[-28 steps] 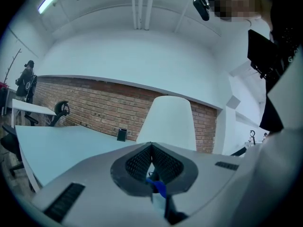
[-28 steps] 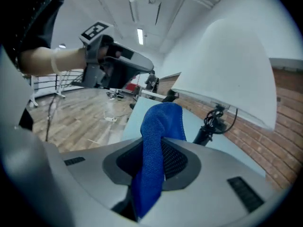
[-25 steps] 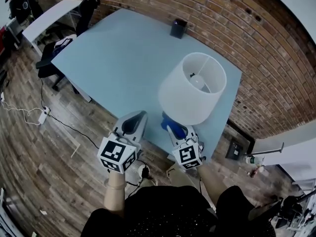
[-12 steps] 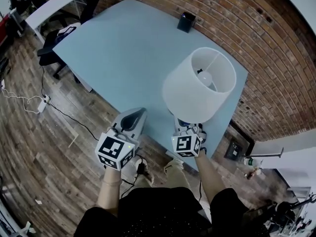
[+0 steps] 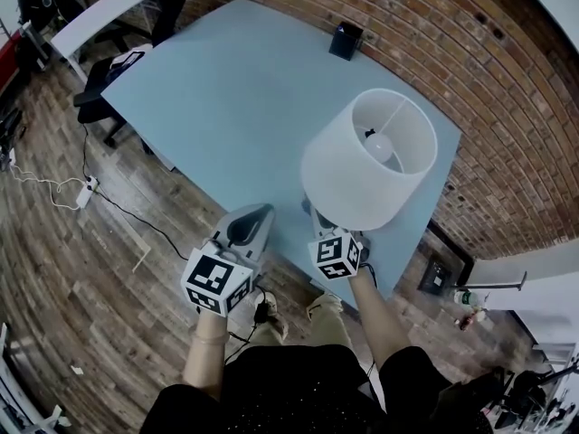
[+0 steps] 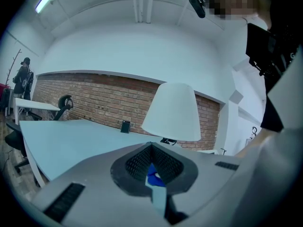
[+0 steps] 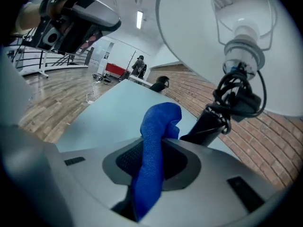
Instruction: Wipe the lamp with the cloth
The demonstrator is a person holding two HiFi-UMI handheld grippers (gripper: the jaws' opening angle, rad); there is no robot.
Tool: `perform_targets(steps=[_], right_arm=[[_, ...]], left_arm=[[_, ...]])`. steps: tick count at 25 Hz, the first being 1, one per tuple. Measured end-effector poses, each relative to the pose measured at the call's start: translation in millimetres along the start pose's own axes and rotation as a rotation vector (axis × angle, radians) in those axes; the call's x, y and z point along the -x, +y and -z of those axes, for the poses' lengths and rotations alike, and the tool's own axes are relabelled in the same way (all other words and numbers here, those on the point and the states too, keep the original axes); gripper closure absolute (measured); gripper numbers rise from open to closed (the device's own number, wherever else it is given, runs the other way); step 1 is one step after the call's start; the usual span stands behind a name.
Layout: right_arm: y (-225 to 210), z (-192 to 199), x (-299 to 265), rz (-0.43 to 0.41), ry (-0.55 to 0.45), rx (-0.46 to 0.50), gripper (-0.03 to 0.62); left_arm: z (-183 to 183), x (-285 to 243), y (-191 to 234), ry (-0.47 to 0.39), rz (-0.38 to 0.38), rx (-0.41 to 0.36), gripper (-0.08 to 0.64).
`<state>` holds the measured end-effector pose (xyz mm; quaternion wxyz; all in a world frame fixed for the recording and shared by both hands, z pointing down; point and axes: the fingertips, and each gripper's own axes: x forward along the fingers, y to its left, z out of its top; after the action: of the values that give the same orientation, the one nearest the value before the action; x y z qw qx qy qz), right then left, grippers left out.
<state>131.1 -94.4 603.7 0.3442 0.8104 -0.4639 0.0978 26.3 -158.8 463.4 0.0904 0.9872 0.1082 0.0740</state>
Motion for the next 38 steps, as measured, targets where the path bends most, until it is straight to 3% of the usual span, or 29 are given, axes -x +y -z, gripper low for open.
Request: perform_targets(steps=[6, 11, 13, 19, 22, 28, 38], right_arm=[[22.5, 9.9, -1.5, -0.141, 0.074, -0.102, 0.5], [44.0, 8.8, 35.7, -0.219, 0.019, -0.217, 0.5], [37.9, 11.2, 61.0, -0.195, -0.021, -0.273, 0.5], [-22.1, 22.4, 115.8, 0.037, -0.162, -0.439, 0.5], [-46.4, 9.0, 124.3, 0.095, -0.256, -0.48, 0.5], [-73.4, -13.5, 107.1, 0.119, -0.329, -0.557, 0.5], [-62.7, 6.6, 64.6, 0.098, -0.219, -0.524, 0.5]], left_arm=[[5.6, -0.2, 0.5, 0.002, 0.006, 0.014, 0.551], [9.6, 0.5, -4.8, -0.003, -0.014, 0.044, 0.551], [11.6, -3.8, -10.9, -0.017, -0.025, 0.061, 0.551], [9.9, -13.6, -22.6, -0.026, -0.032, 0.06, 0.551], [10.5, -14.7, -25.3, -0.025, -0.031, 0.05, 0.551], [6.2, -17.7, -27.1, -0.026, -0.041, 0.038, 0.551], [9.4, -16.1, -19.7, -0.014, -0.047, 0.033, 0.551]])
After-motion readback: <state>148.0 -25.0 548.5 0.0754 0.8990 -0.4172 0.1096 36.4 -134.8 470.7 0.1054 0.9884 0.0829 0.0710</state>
